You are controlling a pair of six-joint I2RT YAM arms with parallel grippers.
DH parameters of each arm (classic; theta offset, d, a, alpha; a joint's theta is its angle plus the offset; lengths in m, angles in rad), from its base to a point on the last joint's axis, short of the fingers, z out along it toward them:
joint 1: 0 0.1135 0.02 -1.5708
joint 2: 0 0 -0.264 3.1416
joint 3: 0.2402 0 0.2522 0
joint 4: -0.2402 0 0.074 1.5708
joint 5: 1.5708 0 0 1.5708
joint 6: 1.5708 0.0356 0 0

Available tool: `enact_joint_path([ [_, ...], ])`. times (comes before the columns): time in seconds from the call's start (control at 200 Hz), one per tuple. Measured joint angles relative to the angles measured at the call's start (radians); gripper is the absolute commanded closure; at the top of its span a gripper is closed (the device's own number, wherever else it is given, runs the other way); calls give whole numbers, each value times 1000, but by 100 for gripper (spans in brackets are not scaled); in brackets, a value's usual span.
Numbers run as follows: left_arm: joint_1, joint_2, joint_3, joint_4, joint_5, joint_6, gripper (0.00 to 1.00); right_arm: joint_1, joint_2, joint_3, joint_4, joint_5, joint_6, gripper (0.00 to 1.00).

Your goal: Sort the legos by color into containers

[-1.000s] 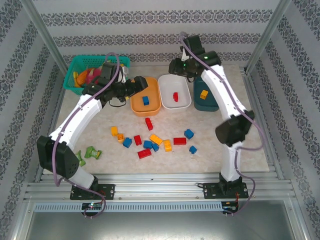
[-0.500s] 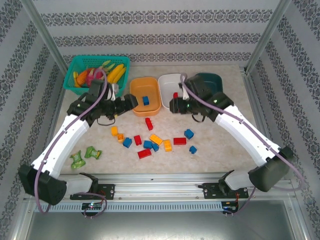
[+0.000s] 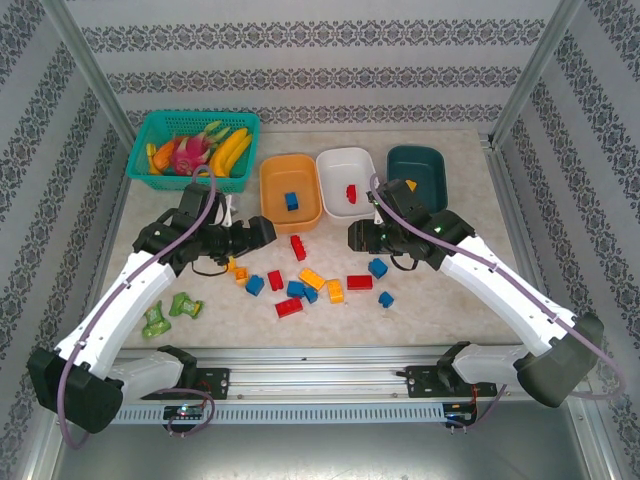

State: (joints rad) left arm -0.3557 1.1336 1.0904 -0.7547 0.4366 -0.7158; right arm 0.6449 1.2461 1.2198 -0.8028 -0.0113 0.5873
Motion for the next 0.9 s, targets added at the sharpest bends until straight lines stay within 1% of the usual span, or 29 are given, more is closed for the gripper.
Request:
enact_joint_path([
  [0.23,-35,4,0,3,-5,-3,9,8,-32,-44,0,16,25,49],
  [0.335,-60,4,-1,13,-9,-5,9,7,-37,-60,-12,37,47,46],
  [0.535,-122,13,-27,66,-12,-23,9,5,-38,-71,-40,74,116,46],
  [0.784,-230,163,1,107,-47,-20,13,-48,-78,-174,-45,62,201,45],
  [0.899,-258,230,46,107,-73,-18,19,-69,-117,-193,-55,52,217,45],
])
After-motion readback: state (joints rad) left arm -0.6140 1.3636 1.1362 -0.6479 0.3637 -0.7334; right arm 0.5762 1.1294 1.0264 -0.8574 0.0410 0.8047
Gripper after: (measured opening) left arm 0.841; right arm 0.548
